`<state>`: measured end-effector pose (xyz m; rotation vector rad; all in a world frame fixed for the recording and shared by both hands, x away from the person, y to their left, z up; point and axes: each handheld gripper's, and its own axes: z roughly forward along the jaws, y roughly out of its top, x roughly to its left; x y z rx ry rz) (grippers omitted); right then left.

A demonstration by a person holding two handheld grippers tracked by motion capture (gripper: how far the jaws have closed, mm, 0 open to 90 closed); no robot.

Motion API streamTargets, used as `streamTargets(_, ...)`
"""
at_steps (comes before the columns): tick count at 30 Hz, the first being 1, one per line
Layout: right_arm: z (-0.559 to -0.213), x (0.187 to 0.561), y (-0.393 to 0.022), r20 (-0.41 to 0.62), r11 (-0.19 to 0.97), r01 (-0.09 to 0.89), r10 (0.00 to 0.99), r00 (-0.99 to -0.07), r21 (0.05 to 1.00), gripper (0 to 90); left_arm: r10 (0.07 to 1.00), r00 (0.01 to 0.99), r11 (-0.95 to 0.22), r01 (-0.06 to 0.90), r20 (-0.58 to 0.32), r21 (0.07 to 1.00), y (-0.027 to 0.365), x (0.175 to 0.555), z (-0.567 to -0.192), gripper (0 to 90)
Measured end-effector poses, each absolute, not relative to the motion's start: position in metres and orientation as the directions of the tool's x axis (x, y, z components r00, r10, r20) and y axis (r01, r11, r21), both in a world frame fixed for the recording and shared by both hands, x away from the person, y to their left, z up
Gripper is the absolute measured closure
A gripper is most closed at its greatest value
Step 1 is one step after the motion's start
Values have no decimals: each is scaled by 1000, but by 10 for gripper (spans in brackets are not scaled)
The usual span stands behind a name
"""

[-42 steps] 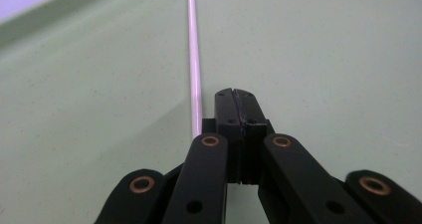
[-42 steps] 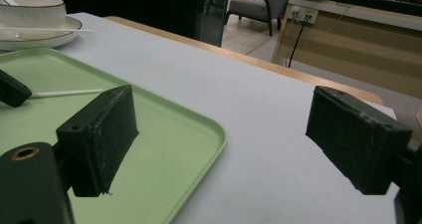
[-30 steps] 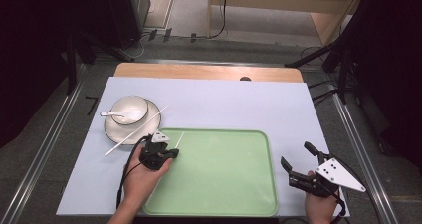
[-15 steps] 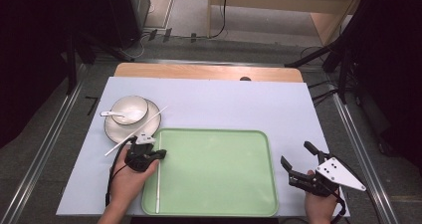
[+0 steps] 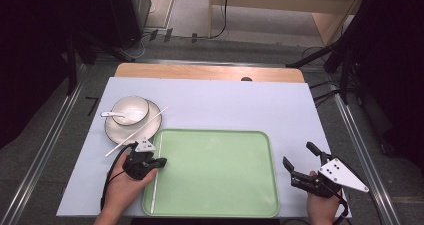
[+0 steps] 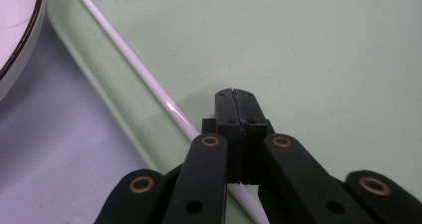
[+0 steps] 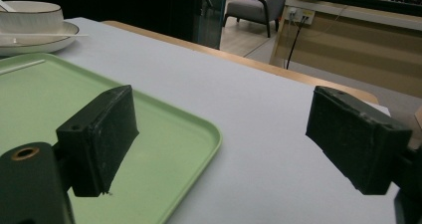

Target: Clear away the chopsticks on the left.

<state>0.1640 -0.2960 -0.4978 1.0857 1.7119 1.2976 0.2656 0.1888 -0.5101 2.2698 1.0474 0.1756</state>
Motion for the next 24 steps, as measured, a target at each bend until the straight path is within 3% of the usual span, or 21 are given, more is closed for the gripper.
streamTargets(8, -498, 164, -296, -51, 137, 198, 921, -386, 971, 131, 729, 667, -474, 653, -152, 591, 194, 268, -510, 897)
streamTargets(12, -498, 164, -297, -51, 137, 198, 921, -387, 971, 131, 718, 679, -471, 636, -153, 612, 196, 268, -504, 812)
streamTargets(16, -498, 164, -297, -50, 137, 200, 921, -387, 970, 131, 693, 703, -458, 601, -160, 656, 209, 271, -490, 652)
streamTargets(19, -498, 164, -297, -51, 137, 198, 921, -386, 971, 131, 695, 705, -477, 599, -141, 643, 219, 276, -485, 475)
streamTargets(22, -498, 164, -298, -52, 138, 197, 921, -386, 971, 131, 713, 692, -462, 586, -114, 665, 234, 280, -477, 374)
streamTargets(24, -498, 164, -298, -53, 137, 196, 921, -385, 971, 131, 730, 672, -447, 607, -124, 657, 241, 284, -472, 229)
